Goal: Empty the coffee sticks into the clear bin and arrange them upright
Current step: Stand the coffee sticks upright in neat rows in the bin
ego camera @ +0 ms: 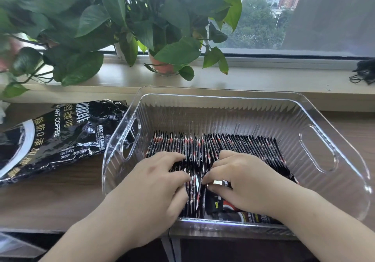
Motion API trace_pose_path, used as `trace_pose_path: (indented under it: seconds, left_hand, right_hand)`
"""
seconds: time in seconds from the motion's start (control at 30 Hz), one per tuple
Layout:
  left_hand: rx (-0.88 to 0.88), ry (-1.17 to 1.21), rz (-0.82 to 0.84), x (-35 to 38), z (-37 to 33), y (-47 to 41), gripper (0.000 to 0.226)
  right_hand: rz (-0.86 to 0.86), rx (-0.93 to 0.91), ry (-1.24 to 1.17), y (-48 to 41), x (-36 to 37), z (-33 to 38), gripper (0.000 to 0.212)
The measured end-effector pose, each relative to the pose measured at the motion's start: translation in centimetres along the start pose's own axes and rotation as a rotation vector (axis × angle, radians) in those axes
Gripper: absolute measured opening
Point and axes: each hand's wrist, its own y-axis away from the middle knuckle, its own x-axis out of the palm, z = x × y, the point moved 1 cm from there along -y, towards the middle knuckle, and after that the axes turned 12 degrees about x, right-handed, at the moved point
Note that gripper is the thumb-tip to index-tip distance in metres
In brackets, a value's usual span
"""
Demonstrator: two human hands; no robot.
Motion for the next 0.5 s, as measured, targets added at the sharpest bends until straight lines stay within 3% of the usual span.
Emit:
trace_pose_path:
  seconds: [0.17, 0.33, 0.5]
  left_hand:
    - [0.025, 0.039, 0.05, 1.05, -0.07, 0.17, 0.037]
    - [0.049, 0.141, 0.232, 0.63, -0.15, -0.44, 0.067]
    - [0.039, 0.171, 0.306, 0.47, -0.19, -0.78, 0.073]
  right_hand:
    - [0.016, 0.065, -0.056, 0.16, -0.05, 0.23, 0.019]
    - [0.038, 0.081, -0.074, 0.25, -0.21, 0.35, 0.022]
    - [0.104, 0.081, -0.097, 0.31, -0.04, 0.31, 0.019]
